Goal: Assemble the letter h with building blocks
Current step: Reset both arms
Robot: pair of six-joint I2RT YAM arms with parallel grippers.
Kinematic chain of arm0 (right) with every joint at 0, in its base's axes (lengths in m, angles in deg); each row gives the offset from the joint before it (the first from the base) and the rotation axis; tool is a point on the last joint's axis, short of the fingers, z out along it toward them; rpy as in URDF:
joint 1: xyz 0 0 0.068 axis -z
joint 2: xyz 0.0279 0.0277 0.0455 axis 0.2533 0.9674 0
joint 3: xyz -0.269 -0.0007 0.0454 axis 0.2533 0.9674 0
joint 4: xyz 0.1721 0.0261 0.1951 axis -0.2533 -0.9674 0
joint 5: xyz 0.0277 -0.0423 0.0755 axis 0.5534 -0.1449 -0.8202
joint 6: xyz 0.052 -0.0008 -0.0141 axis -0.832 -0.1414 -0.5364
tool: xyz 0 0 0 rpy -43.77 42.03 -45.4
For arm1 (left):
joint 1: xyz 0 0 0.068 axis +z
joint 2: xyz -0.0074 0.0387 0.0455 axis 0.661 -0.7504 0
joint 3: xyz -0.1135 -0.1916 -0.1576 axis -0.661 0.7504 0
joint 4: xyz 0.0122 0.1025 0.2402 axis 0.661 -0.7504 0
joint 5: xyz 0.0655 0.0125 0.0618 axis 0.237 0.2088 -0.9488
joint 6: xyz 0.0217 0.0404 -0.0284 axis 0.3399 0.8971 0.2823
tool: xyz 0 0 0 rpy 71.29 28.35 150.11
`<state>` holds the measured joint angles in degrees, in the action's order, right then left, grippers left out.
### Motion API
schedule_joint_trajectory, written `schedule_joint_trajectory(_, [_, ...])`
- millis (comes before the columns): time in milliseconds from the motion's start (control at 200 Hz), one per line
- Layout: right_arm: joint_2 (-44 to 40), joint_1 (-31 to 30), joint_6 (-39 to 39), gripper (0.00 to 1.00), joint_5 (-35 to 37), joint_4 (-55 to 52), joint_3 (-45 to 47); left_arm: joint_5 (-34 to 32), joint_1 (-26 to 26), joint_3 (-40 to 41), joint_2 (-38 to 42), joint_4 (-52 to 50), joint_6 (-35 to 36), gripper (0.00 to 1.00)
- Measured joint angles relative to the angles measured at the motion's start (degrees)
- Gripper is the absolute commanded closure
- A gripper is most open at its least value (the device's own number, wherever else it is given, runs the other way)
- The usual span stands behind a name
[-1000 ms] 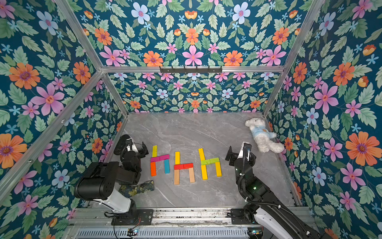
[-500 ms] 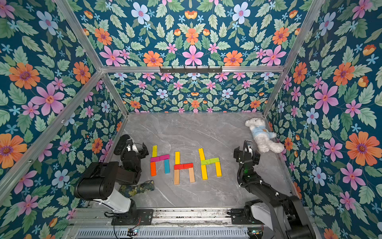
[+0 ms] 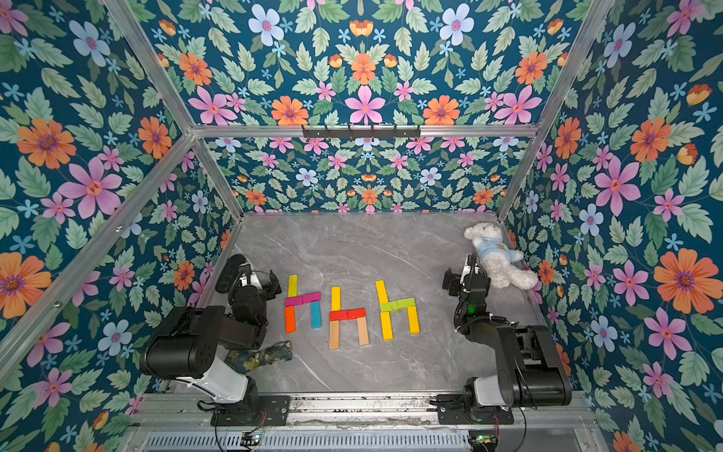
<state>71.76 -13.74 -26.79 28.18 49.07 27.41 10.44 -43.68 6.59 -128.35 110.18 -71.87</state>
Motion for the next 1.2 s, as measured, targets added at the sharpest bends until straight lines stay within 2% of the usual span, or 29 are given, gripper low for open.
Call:
schedule_joint_trajectory(120, [1.46,0.39,-0.33,0.01,-3.17,0.5,1.9,0.04,0.0,0.0,0.02,0.0,0.0,0.0])
schedule_joint_trajectory(265, [1.51,0.55,-0.61,0.01,-3.43,3.3,1.99,0.17,0.0,0.0,0.02,0.02,0.0,0.0])
schedule_joint_trajectory(530, [1.09,0.46,-2.91,0.01,0.96,5.53,3.54,0.15,-0.04,0.0,0.02,-0.02,0.0,0.0])
schedule_joint_trajectory(755, [1.46,0.02,-1.68,0.01,-3.17,4.98,2.25,0.15,-0.07,-0.02,0.02,-0.02,0.02,0.0])
schedule_joint_trajectory(1200, [1.49,0.04,-1.2,0.01,-4.42,4.92,2.21,-0.07,-0.61,-0.55,-0.26,-0.28,0.39,0.0])
